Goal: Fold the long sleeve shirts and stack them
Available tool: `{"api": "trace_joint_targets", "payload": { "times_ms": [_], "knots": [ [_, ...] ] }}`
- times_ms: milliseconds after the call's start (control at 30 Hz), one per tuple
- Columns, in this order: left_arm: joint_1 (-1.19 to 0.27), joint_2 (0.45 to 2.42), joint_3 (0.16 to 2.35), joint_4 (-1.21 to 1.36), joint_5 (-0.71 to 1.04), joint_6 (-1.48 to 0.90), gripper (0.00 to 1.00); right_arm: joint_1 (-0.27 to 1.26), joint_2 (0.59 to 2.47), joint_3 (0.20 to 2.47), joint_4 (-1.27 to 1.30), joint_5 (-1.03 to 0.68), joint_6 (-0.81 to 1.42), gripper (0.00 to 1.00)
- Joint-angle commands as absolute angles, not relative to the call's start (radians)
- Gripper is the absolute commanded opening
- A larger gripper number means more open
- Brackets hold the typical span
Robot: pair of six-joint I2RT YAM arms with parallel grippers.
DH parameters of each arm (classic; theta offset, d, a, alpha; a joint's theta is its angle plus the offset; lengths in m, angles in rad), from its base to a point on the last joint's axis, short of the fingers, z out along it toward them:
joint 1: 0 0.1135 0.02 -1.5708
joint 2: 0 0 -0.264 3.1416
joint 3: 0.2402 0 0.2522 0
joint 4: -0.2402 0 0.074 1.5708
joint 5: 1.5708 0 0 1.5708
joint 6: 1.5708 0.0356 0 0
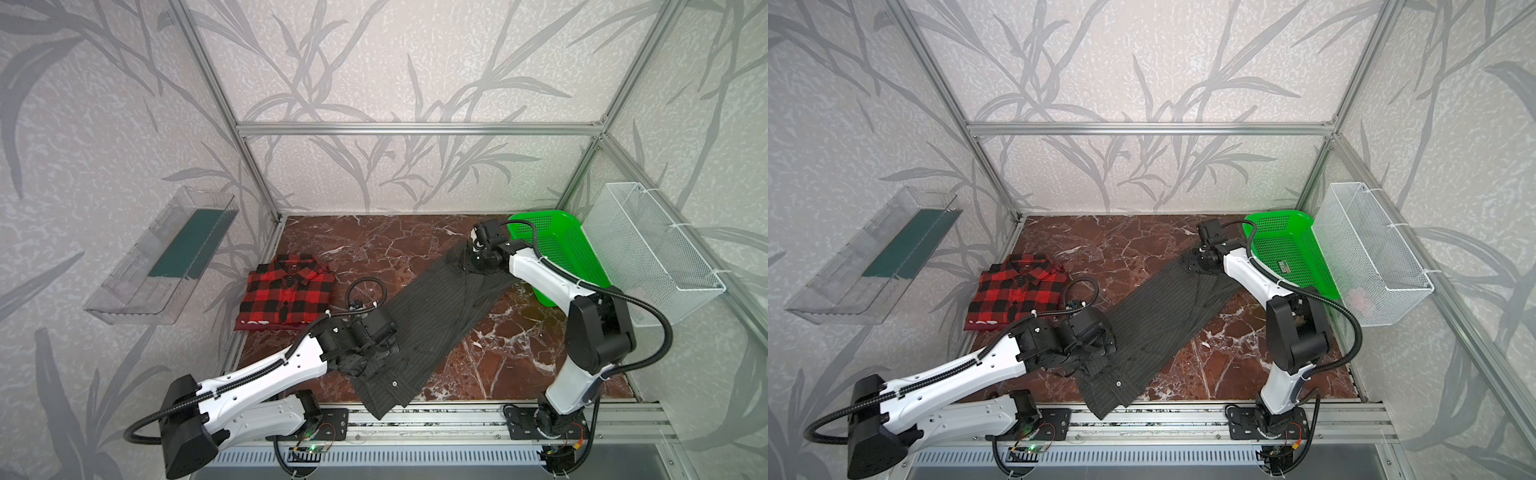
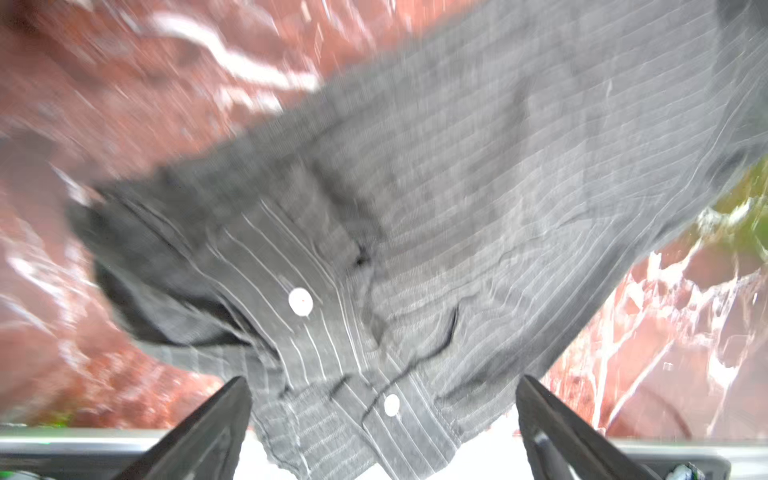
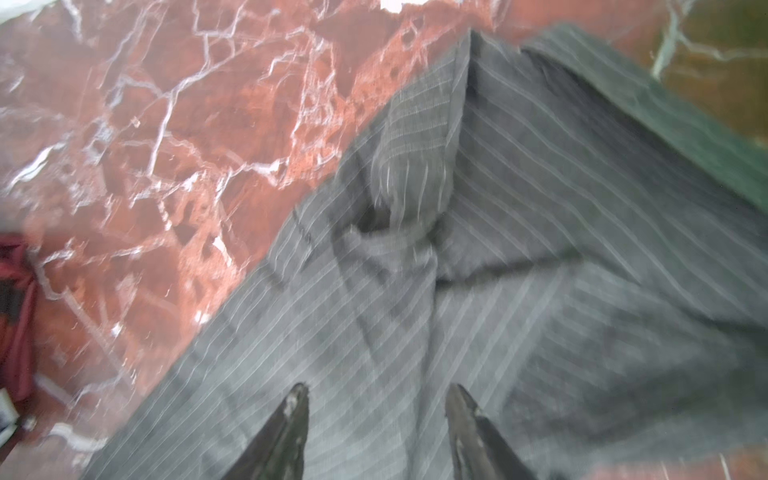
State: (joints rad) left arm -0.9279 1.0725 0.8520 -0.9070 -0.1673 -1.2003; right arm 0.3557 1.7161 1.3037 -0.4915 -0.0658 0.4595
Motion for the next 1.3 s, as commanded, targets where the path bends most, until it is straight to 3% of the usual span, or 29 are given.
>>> {"api": "trace_joint_targets", "payload": {
  "times_ms": [0, 200, 500, 633, 733, 900, 1267],
  "knots": [
    [-0.839, 1.092, 0.834, -0.976, -0.202, -1.049, 0.99, 0.358, 1.646, 1.167, -0.414, -0.107, 0.502, 0.54],
    [-0.673, 1.132, 0.738, -0.833, -0.084, -0.913, 0.95, 0.359, 1.608, 0.978, -0.315, -0.136, 0.578, 0.5],
    [-0.661, 1.268, 0.689, -0.786, -0.005, -0.887, 0.78, 0.357, 1.774, 0.944, -0.205, -0.177, 0.659, 0.47],
    [-0.665, 1.297, 0.652, -0.752, 0.054, -0.907, 0.67, 0.345, 1.872, 1.032, -0.217, -0.15, 0.646, 0.46],
    [-0.67, 1.279, 0.607, -0.712, 0.096, -0.95, 0.65, 0.338, 1.951, 1.123, -0.233, -0.135, 0.608, 0.46],
    [-0.713, 1.234, 0.574, -0.676, 0.129, -1.046, 0.65, 0.336, 2.077, 1.327, -0.263, -0.165, 0.556, 0.46],
    [-0.967, 1.257, 0.614, -0.493, 0.1, -1.352, 0.73, 0.367, 2.291, 1.772, -0.429, -0.277, 0.466, 0.46]
  ]
}}
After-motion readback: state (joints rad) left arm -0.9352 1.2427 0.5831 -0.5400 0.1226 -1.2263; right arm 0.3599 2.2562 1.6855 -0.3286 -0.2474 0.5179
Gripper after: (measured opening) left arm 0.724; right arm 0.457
